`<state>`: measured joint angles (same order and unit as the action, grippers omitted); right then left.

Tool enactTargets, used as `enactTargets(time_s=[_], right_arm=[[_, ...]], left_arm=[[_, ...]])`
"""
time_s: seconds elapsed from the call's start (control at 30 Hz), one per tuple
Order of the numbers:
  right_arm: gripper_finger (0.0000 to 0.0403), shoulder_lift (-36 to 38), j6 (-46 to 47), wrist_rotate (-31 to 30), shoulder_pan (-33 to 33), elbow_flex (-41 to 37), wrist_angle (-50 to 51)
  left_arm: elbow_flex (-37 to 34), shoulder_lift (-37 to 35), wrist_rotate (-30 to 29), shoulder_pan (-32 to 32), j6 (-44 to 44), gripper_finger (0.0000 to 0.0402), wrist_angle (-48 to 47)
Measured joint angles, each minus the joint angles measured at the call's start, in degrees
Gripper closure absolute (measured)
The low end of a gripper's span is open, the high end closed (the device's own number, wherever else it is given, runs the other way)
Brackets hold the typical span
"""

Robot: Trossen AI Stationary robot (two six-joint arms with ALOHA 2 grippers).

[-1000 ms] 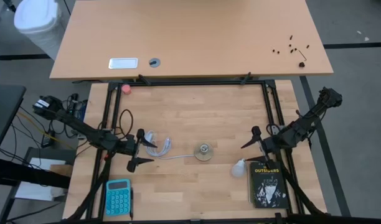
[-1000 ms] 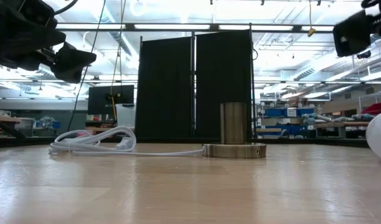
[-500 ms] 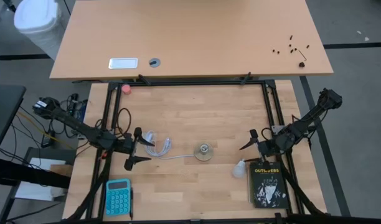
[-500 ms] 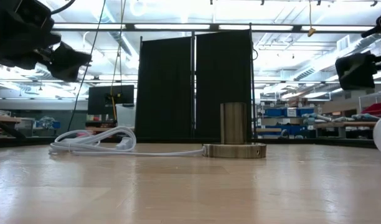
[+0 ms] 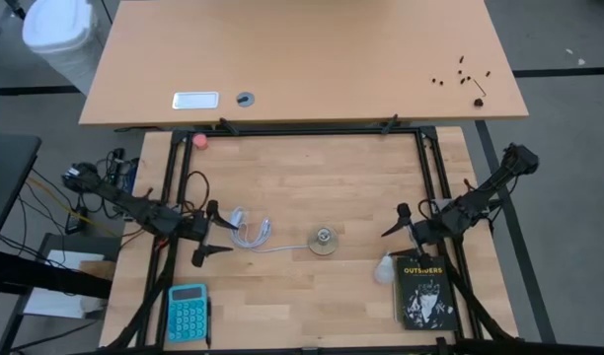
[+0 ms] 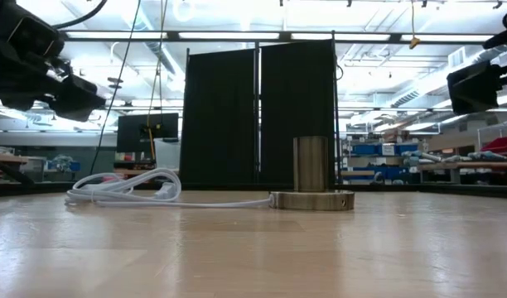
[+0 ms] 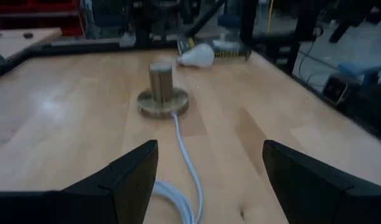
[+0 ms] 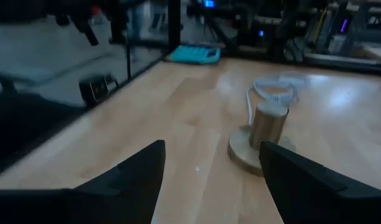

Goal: Screw lightbulb
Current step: Return to Home Position

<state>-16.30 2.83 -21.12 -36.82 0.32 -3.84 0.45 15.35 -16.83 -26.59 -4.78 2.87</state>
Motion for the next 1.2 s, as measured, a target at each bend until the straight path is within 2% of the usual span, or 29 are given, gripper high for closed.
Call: enactTargets(time_s=[0.13,0.3,0.5,0.9,1.2], right_arm=[[0.0130,6.2,0.0,0.1,0.9,0.0,-0.2],[0.0133,16.4,0.0,0.1,5.5,0.0,-0.7],[0.0130,16.1,0.0,-0.1,11.8,0.0,-6.0],[0.0130,16.1,0.0,-0.1,28.7,0.0,-6.9],[0.0131,16.1,0.0,-0.1,33.6,0.0,-6.8]], left_arm=[[0.0,-4.6,0.2,0.0,0.0,0.0108,-0.1],[0.0,-10.5,0.2,0.0,0.0,0.0108,-0.2],[0.0,-15.3,0.6,2.1,0.0,0.0108,-0.3],[0.0,-15.4,0.6,9.4,0.0,0.0108,-0.4],[0.0,-15.4,0.6,11.9,0.0,0.0108,-0.2]])
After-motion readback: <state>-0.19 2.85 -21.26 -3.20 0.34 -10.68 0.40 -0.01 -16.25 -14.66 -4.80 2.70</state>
